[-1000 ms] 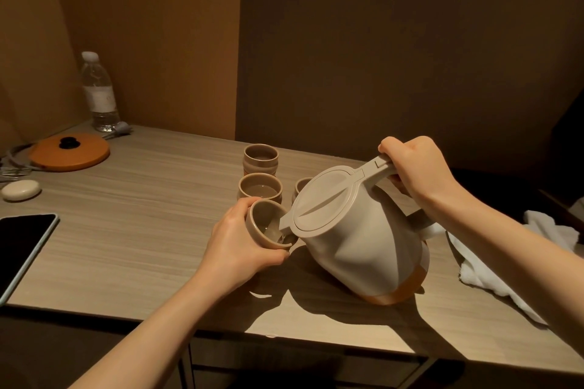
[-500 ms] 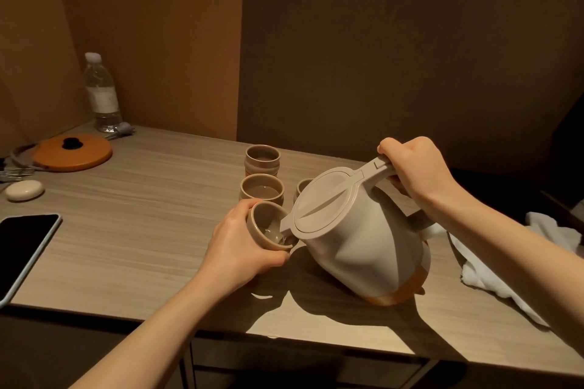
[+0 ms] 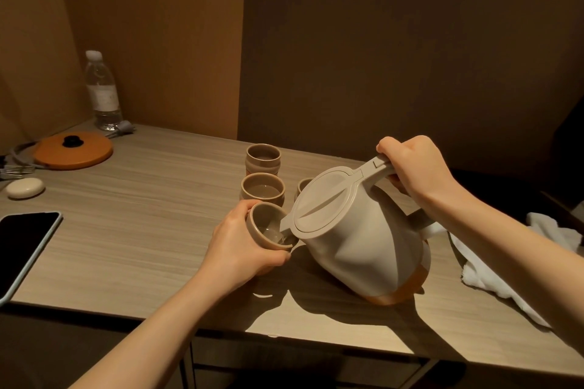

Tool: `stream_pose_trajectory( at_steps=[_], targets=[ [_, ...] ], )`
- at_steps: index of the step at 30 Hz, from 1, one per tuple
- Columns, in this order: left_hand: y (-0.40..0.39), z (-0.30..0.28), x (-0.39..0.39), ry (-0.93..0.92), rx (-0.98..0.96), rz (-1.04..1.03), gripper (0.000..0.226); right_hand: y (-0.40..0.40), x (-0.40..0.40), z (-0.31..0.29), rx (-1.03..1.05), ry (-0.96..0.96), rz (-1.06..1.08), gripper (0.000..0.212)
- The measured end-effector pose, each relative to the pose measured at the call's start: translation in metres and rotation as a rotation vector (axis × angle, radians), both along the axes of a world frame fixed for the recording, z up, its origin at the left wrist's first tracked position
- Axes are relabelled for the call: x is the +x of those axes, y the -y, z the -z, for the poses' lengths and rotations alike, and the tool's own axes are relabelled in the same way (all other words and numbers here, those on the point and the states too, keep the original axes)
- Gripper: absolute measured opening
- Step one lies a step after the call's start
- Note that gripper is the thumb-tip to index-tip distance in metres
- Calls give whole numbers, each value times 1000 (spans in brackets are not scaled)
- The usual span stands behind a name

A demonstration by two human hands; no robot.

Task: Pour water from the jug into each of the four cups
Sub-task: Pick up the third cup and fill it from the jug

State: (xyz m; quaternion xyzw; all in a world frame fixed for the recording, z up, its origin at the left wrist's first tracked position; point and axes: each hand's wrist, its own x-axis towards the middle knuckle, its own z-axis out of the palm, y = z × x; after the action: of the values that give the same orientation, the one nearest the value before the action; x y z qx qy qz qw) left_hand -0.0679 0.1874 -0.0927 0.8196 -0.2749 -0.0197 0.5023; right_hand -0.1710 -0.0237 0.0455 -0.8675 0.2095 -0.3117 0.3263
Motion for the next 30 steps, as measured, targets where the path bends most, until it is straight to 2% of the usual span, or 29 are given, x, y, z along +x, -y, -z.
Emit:
stream_pose_trajectory(
  at_steps=[30],
  targets=[
    [-6, 0, -1, -42, -6, 21, 87, -5, 6, -2, 3, -26, -7, 46]
  ],
)
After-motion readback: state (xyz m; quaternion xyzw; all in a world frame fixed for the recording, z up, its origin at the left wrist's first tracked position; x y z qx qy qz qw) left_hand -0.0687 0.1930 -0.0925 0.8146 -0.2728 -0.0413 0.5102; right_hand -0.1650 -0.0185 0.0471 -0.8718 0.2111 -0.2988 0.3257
